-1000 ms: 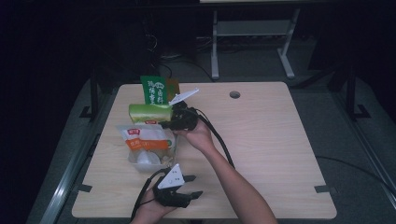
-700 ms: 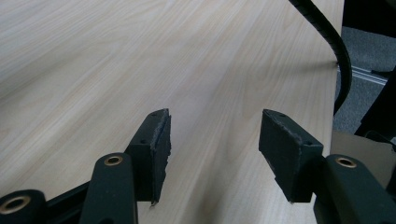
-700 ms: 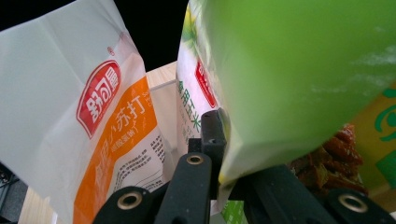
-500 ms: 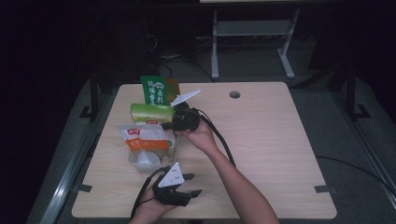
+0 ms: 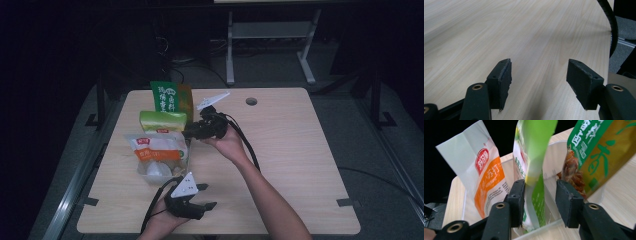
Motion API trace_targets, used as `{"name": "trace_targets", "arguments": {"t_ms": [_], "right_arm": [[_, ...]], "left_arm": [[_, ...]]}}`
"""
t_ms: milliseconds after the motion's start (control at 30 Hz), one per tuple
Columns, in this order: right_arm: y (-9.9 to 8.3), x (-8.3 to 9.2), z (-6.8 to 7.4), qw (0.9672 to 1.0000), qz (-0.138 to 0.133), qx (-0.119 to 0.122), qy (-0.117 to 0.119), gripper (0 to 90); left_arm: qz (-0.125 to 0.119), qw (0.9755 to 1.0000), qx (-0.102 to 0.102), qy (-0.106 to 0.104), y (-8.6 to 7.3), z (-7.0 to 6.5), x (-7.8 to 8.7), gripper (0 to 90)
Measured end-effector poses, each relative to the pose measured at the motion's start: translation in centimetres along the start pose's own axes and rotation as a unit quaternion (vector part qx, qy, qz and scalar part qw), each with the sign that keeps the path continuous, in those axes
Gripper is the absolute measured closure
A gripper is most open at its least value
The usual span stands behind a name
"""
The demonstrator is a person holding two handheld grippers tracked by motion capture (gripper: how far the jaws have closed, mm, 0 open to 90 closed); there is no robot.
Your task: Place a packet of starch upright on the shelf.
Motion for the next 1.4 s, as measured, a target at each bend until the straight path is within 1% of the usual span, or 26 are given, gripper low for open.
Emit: {"name": "trace_targets", "arguments": {"t_ms": [133, 300, 467, 533, 700, 833, 867, 1033, 1100, 1167, 1233, 1400], "right_arm": [[-0.2, 1.0, -0.3, 1.0, -0.001, -0.001, -0.004, 54.2], [-0.5, 2.2, -0.6, 1.0, -0.001, -0.003, -0.009, 51.8], [-0.8, 3.2, -1.0, 0.9999, 0.001, -0.006, -0.014, 49.4], [-1.0, 3.6, -1.1, 0.9998, 0.002, -0.011, -0.015, 48.3], [-1.3, 4.5, -1.3, 0.9997, 0.002, -0.012, -0.022, 46.8], [-1.5, 5.2, -1.6, 0.9995, 0.004, -0.016, -0.025, 45.2], [-1.6, 5.3, -1.7, 0.9995, 0.004, -0.014, -0.027, 44.2], [-1.9, 6.3, -2.0, 0.9991, 0.007, -0.021, -0.037, 40.8], [-2.2, 6.7, -2.1, 0.9989, 0.007, -0.024, -0.04, 40.2], [-2.4, 7.2, -2.3, 0.9987, 0.009, -0.027, -0.043, 38.5], [-2.7, 7.6, -2.5, 0.9984, 0.011, -0.03, -0.047, 38.4], [-3.5, 8.6, -2.8, 0.9975, 0.011, -0.042, -0.056, 36.9]], "left_arm": [[-0.001, 1.0, -0.001, 0.006, 0.0, 0.2, 0.0, 34.2], [-0.001, 1.0, 0.002, 0.007, 0.1, 0.2, -0.1, 32.0], [0.002, 1.0, -0.002, 0.008, 0.1, 0.4, 0.0, 31.1], [0.002, 1.0, 0.0, 0.007, 0.1, 0.4, 0.0, 30.7], [-0.002, 0.9999, 0.008, 0.008, 0.0, 0.5, -0.1, 30.2], [-0.002, 0.9999, 0.008, 0.009, 0.0, 0.6, 0.0, 29.9], [0.0, 0.9999, 0.005, 0.009, 0.0, 0.6, 0.0, 29.9], [-0.003, 0.9999, 0.01, 0.008, 0.1, 0.6, 0.0, 29.9], [-0.001, 0.9999, 0.007, 0.009, 0.1, 0.6, 0.1, 29.9], [-0.003, 0.9999, 0.01, 0.008, 0.0, 0.6, 0.1, 29.9], [-0.001, 0.9999, 0.007, 0.009, 0.0, 0.6, 0.3, 29.9], [-0.006, 0.9999, 0.009, 0.009, 0.1, 0.6, 0.3, 29.9]]}}
Point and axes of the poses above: each handheld gripper's, and its own axes: x roughly backward along the jaws, y roughly out of its top, z roughly to its left, the point moved 2 cm from there along -x, roughly forward along the jaws, and after that the axes turned 4 degrees about -z, right-handed, at the moved point
